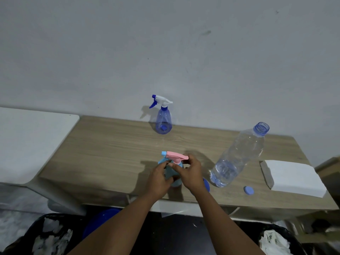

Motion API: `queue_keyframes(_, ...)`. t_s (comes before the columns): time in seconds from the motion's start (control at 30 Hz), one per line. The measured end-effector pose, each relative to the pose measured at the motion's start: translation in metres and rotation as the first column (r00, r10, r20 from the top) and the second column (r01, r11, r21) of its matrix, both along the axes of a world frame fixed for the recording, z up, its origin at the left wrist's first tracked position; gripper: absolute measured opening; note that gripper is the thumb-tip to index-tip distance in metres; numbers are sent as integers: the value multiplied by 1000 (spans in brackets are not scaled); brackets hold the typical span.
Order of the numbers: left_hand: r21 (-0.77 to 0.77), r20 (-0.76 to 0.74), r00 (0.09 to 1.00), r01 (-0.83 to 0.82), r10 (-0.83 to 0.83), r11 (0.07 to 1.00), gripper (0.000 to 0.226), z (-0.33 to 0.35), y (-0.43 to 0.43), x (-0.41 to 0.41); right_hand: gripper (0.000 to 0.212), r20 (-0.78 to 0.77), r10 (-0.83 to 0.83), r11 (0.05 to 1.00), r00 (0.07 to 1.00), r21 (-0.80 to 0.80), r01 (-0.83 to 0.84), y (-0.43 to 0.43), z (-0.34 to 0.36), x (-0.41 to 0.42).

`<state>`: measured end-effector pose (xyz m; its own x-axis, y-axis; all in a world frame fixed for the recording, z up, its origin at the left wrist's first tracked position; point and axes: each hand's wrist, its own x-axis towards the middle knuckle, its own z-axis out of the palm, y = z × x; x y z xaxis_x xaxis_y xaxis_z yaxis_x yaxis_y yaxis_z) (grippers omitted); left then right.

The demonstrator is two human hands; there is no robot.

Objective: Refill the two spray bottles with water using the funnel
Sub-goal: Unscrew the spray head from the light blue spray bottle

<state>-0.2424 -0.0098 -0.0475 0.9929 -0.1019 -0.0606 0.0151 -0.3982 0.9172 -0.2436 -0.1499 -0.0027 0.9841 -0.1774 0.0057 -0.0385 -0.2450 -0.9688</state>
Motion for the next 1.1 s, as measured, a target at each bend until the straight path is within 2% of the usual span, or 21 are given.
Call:
queue_keyframes(0.13,20,9,1000,-2,2,1000,55,-2,1,0,28,25,90,995,996,-37,-89,-8,-4,-7)
queue_keyframes(0.27,50,3,1000,-1,1,999,58,-7,1,1,42,-13,-3,1000,1000,29,3,5,2,-4)
queue_keyframes(0.33,63,0,1000,-9,9,998,58,-6,-1,1,36,-9,-40,999,999,20,41,7,3,-4)
queue_keyframes(0.43,42,5,1000,-8,8,999,57,-4,-1,2,25,9,46,999,999,-15,-46,-2,1,-7)
queue_keyframes(0.5,33,18,1000,-12,12,999,56,-5,-1,2,28,9,98,995,995,-22,-98,-5,3,-8)
queue_keyframes(0.6,64,12,1000,-15,14,998,60,-7,-1,2,39,-20,35,999,999,30,-35,3,6,-5)
queue_keyframes(0.67,61,5,1000,-8,8,998,60,-6,-1,2,36,-30,-7,1000,1000,25,8,6,5,-5)
queue_keyframes(0.77,34,2,1000,-6,6,999,60,-5,0,2,29,2,55,998,999,-27,-55,-3,2,-7)
queue_keyframes(0.83,43,14,1000,-15,14,999,60,-5,0,3,34,5,103,994,995,-39,-103,-5,4,-9)
queue_keyframes(0.93,70,16,1000,-18,17,997,62,-8,0,3,41,-15,25,1000,1000,3,-25,3,6,-9)
queue_keyframes(1.0,59,1,1000,-6,6,998,59,-6,-1,3,33,-11,-20,1000,1000,-5,20,8,7,-9)
queue_keyframes(1.1,40,15,1000,-9,8,999,54,-2,-1,3,31,21,31,998,999,-61,-29,5,8,-10)
